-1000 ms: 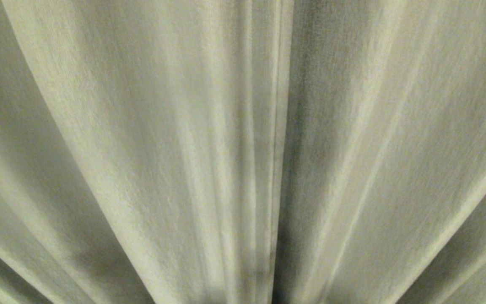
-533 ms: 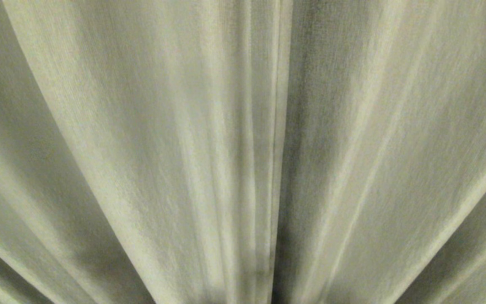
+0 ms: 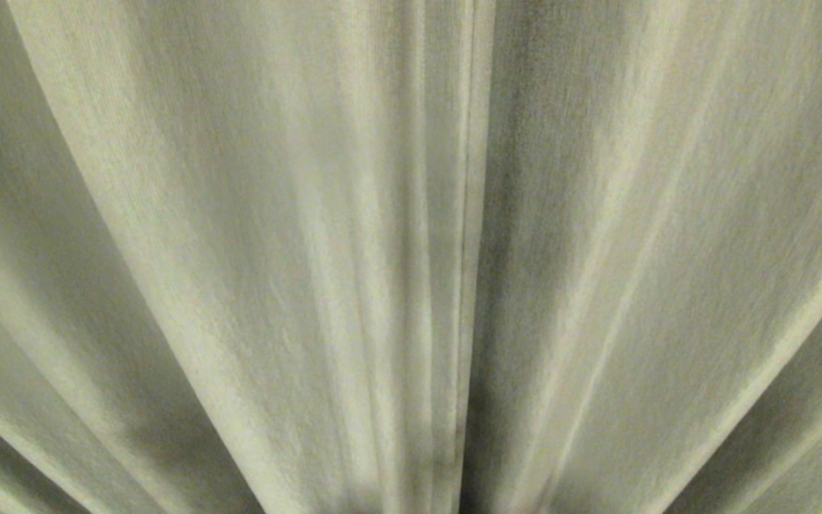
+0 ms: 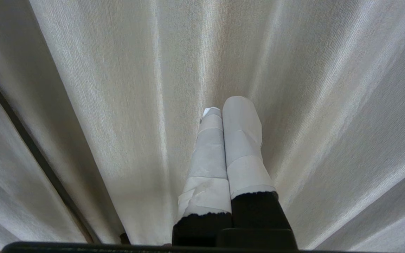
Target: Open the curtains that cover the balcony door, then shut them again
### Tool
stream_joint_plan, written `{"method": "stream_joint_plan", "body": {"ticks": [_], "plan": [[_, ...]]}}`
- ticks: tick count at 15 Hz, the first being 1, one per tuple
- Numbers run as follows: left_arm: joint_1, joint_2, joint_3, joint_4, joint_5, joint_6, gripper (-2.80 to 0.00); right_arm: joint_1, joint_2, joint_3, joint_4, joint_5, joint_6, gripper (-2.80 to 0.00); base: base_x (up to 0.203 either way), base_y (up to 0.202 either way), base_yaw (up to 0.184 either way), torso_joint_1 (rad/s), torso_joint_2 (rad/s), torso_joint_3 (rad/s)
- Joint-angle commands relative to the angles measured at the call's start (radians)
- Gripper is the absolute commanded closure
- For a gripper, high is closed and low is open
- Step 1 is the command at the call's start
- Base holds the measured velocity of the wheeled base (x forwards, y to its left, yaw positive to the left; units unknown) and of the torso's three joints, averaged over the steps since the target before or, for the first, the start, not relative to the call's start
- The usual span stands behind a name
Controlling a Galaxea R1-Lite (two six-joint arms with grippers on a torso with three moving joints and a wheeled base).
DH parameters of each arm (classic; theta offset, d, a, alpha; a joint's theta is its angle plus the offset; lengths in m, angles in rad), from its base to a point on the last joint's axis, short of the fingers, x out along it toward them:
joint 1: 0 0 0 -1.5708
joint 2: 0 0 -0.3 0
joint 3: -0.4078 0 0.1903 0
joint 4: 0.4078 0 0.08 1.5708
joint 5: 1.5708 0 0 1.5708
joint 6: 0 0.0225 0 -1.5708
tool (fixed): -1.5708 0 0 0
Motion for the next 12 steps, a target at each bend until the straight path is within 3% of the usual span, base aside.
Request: {"method": "stream_joint_plan", "body": {"ticks": [1, 9, 12], "plan": [[0.0, 0.0, 0.0, -0.001, 0.0, -0.001, 0.0, 0.0, 0.001, 0.0, 0.0, 0.001, -0.001, 0.0, 0.0, 0.0, 0.0, 0.0, 0.0, 0.0], [0.0, 0.0, 0.0, -0.001, 0.0, -0.001, 0.0, 0.0, 0.001, 0.008, -0.025, -0.036, 0.007, 0.0, 0.0, 0.0, 0.0, 0.0, 0.0, 0.0], [0.0, 0.0, 0.0, -0.001, 0.0, -0.001, 0.0, 0.0, 0.001, 0.008, -0.025, -0.043, 0.061, 0.0, 0.0, 0.0, 0.0, 0.0, 0.0, 0.0]]}}
